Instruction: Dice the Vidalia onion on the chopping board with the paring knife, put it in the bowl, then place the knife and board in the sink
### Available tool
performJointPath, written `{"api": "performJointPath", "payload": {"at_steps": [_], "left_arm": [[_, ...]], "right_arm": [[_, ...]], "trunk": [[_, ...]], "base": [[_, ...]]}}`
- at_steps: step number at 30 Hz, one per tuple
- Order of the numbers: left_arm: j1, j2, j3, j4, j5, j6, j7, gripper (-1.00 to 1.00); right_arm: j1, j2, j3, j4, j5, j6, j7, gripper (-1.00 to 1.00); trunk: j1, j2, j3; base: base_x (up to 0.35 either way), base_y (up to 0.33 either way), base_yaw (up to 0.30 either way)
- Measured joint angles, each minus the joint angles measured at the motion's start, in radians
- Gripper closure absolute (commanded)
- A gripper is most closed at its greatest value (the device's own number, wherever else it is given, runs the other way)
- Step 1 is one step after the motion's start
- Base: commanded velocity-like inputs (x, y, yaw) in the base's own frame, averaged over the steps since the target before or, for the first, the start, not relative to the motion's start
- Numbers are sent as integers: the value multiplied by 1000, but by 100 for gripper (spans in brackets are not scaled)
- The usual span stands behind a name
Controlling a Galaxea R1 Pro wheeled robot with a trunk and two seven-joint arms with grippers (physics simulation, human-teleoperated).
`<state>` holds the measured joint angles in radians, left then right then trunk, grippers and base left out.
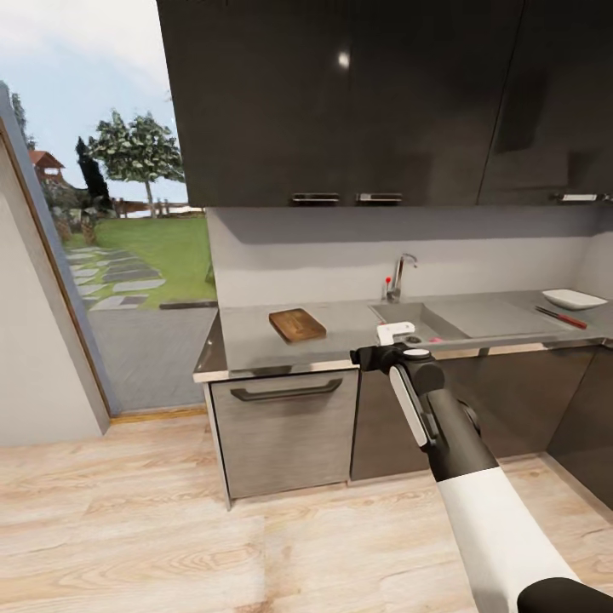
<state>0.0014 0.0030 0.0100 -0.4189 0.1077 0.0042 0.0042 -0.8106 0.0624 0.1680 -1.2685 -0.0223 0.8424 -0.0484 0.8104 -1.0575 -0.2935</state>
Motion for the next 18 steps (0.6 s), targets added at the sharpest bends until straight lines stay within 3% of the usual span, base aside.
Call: {"api": "performJointPath", "payload": {"at_steps": [4,18], "left_arm": [[0,0,0,0,0,0,0,-100],[0,0,0,0,0,0,0,-100]], "right_arm": [[0,-1,-1,3,-1,0,30,-100],[0,-1,-1,4,-3,0,33,-100]], "trunk": [[-15,28,13],[-69,126,57]], "base": [[0,0,0],[0,0,0]]}}
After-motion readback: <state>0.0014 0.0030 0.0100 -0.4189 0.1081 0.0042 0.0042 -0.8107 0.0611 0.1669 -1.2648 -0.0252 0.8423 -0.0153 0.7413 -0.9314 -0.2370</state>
